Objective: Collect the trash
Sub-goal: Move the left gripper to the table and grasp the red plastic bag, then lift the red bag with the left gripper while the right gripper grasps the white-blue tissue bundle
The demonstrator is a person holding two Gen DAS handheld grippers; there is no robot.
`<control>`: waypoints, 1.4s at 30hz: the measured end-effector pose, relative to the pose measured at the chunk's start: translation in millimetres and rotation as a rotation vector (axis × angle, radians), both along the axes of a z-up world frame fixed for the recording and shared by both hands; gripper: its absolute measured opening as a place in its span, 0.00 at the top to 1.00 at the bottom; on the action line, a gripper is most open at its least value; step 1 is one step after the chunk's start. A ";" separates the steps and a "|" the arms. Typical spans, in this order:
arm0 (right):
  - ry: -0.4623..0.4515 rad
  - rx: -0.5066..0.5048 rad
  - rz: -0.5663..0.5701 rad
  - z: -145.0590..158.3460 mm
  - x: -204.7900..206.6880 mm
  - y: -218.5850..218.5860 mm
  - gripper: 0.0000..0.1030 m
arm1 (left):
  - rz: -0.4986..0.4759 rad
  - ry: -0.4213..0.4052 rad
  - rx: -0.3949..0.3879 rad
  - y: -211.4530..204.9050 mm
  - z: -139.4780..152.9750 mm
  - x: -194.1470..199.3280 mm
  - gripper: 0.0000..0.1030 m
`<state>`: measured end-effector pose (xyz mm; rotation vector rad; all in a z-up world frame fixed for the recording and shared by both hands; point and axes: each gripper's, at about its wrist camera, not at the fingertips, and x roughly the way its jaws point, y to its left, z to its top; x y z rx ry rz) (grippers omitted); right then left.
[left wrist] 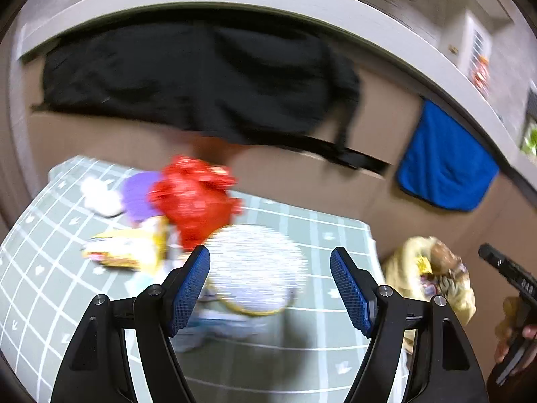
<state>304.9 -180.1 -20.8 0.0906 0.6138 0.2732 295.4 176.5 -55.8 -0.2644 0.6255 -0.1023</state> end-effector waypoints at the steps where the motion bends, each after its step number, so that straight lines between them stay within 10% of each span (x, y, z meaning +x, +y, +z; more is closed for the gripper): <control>1: 0.006 -0.001 0.028 0.0 1.7 11.8 0.60 | 0.018 0.003 -0.011 14.9 -1.4 -0.5 0.28; 11: 0.090 0.008 0.238 -11.1 13.1 110.8 0.60 | 0.061 0.053 -0.153 127.6 -13.0 21.1 0.26; 29: 0.138 0.001 0.227 -37.5 25.3 124.1 0.60 | 0.182 0.212 -0.125 60.6 -56.2 140.6 0.27; 42: 0.182 0.035 0.336 -44.1 38.4 154.6 0.60 | 0.042 0.248 -0.226 91.3 -54.8 35.6 0.43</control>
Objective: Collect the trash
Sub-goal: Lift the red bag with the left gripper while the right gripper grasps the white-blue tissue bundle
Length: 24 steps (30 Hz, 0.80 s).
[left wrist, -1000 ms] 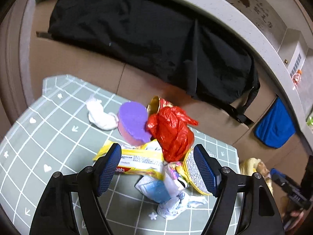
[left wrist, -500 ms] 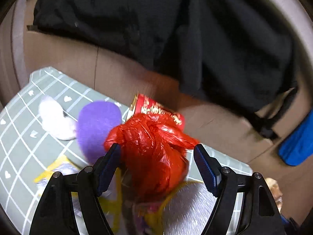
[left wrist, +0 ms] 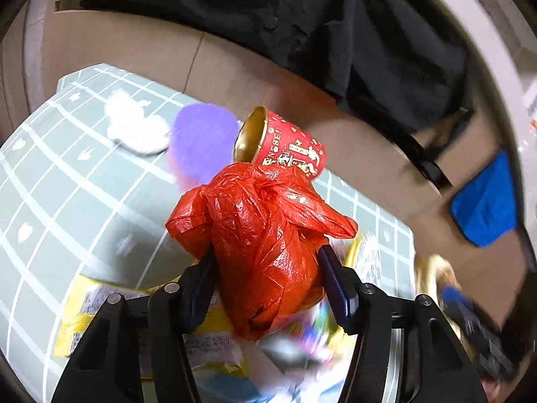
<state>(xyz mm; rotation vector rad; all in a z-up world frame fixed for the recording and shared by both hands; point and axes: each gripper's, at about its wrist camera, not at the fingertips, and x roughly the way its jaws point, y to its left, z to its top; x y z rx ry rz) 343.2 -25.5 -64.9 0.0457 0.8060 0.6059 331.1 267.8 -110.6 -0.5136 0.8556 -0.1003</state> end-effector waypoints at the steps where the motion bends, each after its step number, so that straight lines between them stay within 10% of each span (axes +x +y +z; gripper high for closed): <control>1: 0.006 0.001 0.018 0.1 1.5 7.3 0.60 | -0.012 -0.007 -0.003 0.9 2.5 -12.5 0.43; 10: -0.045 -0.050 0.152 23.7 47.0 99.8 0.59 | 0.021 -0.141 0.065 26.9 36.0 -87.2 0.43; 19: 0.107 -0.108 0.142 -4.2 152.5 194.9 0.56 | 0.093 -0.167 0.008 70.1 33.0 -94.7 0.43; 24: 0.191 -0.197 0.258 -29.6 141.6 204.4 0.56 | 0.127 -0.160 -0.017 92.5 27.5 -106.0 0.43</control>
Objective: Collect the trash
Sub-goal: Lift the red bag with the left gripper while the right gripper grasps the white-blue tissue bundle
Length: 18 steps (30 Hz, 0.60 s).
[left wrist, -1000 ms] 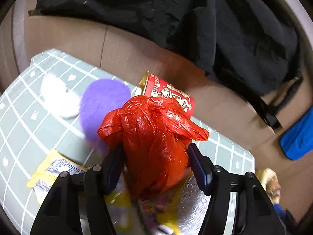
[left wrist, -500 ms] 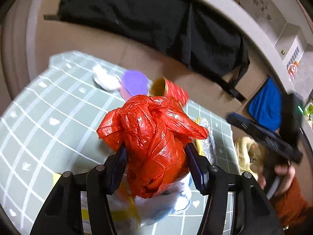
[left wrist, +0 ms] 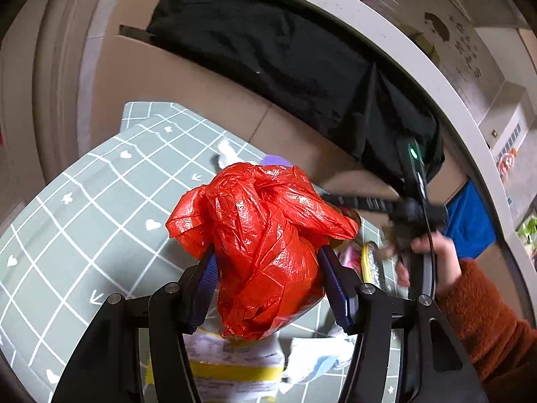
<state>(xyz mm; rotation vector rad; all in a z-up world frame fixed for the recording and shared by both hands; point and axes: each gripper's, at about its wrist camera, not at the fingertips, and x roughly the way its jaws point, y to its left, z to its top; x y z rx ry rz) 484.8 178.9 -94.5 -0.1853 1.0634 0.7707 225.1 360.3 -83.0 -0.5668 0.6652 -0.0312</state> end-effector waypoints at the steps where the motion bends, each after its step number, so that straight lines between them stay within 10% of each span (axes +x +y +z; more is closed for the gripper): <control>1: -0.029 -0.003 0.021 0.6 -11.5 -3.8 0.56 | 0.001 0.002 -0.006 3.6 -1.2 -1.8 0.43; 8: 0.009 0.016 0.177 1.0 -87.3 -29.8 0.56 | -0.018 0.001 -0.038 -3.5 -2.2 -9.4 0.43; 18: -0.301 -0.046 0.089 46.2 -157.8 -71.0 0.50 | 0.004 -0.011 -0.041 -12.9 4.2 -27.9 0.42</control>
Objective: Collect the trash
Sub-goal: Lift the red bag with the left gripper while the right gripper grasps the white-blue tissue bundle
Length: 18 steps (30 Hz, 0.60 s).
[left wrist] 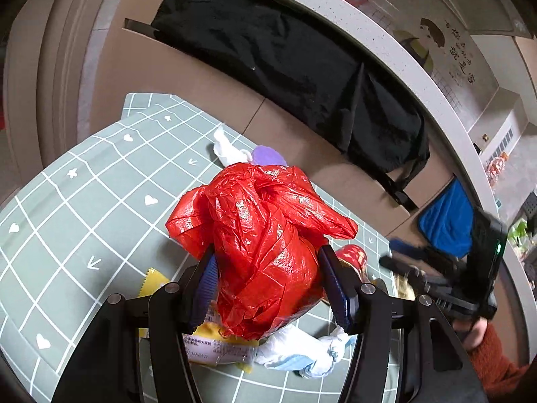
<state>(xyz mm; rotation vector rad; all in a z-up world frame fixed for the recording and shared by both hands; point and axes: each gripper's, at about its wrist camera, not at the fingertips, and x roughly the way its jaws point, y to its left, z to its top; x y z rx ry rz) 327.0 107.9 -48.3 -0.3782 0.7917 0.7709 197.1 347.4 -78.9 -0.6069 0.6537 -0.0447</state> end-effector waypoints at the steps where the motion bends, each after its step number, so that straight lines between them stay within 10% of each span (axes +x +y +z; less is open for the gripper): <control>1: -0.003 -0.024 -0.010 -3.7 -3.2 1.5 0.51 | 0.009 -0.001 0.003 -0.6 1.1 -1.6 0.42; 9: 0.066 0.098 0.190 -6.3 -65.9 15.8 0.51 | 0.048 -0.028 0.061 0.9 16.2 -19.2 0.42; 18: 0.114 -0.035 0.296 -65.5 -80.3 54.2 0.51 | 0.073 -0.035 0.065 6.0 23.4 -33.0 0.42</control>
